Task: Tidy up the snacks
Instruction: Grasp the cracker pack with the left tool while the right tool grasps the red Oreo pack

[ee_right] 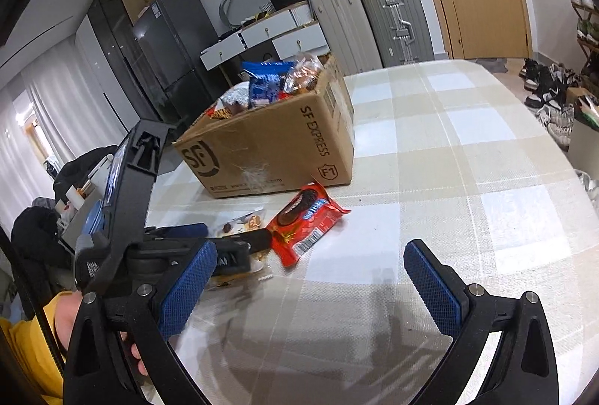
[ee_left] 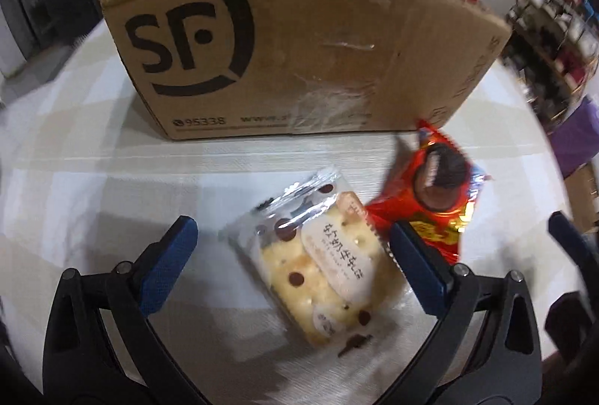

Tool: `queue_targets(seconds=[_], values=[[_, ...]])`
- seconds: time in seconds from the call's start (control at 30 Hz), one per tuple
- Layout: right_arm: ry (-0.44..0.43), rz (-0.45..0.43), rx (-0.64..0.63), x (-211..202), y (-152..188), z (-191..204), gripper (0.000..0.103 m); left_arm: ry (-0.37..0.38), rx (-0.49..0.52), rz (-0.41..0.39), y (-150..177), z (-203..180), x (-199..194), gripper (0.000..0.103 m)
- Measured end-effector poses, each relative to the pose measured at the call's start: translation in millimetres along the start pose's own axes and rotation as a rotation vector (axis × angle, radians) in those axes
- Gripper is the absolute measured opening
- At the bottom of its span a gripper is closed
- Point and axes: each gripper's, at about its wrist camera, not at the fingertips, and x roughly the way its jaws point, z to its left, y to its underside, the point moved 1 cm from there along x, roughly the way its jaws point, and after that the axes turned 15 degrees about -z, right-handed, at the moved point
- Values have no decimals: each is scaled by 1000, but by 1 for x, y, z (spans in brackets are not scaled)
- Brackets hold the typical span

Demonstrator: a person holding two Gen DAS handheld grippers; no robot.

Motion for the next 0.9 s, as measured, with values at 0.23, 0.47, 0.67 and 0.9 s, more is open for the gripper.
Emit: queue_targets(seconds=[0.23, 0.47, 0.67, 0.9], values=[[7, 34, 27, 10, 8, -5, 102, 55, 13, -49, -4, 0, -5, 77], [32, 54, 10, 15, 13, -2, 102, 124, 17, -79, -8, 8, -11, 65], [54, 87, -22, 25, 15, 6, 102, 156, -34, -125, -5, 32, -33, 65], [50, 133, -6, 63, 7, 11, 102, 173, -86, -167, -3, 70, -74, 65]])
